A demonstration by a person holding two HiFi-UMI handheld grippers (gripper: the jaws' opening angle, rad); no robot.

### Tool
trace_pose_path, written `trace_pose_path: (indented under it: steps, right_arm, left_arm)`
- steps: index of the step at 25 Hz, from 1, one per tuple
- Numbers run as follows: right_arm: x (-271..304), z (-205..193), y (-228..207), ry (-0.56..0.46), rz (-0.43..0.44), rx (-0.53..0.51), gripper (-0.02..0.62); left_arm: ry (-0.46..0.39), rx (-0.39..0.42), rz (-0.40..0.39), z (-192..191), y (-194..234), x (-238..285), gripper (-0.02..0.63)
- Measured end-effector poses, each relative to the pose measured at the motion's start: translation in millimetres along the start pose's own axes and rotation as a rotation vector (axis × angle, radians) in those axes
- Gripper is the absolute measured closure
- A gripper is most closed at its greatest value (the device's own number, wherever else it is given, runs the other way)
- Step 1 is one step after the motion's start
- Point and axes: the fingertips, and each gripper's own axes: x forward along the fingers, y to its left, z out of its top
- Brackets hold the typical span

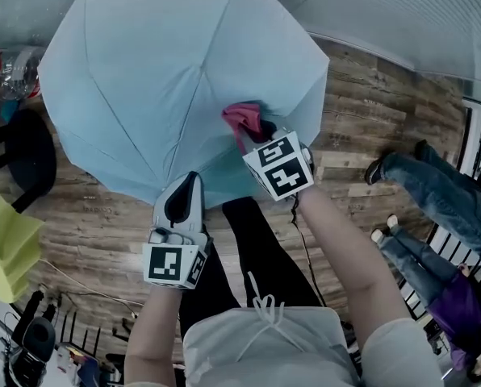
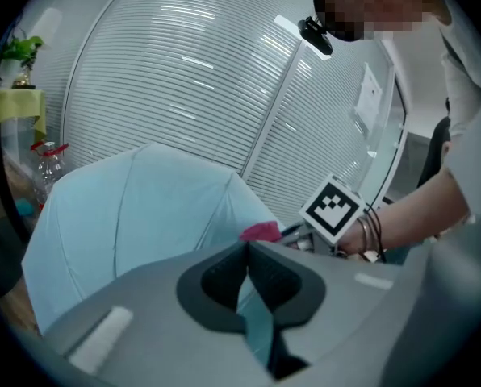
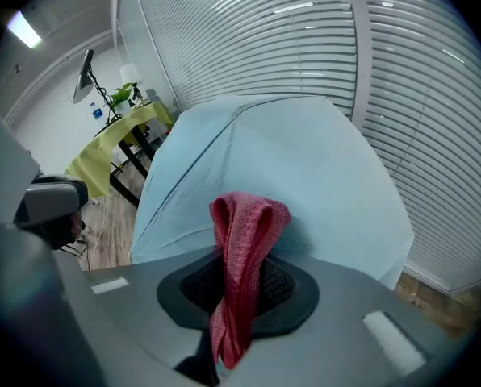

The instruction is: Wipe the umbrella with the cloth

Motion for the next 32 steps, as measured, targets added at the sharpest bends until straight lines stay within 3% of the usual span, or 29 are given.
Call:
trace_pose_path:
  steps: [14,20,32]
  right_arm:
    - [-34,8,-97,-0.012,-0.080,-0.013,0.535]
    - [-34,6,-135,-0.015,-0.106,0.030,0.535]
    - [-24,-3,-222,0.010,-0.236,-0.019,0.537]
  left_arm:
    - [-0.031,0.091,-0.065,29,-51,49,0.600]
    - [0.014,0.059,-0.063,18,-62,66,0.600]
    - [0.004,0.080,-0.052,18,-72,105,0.600]
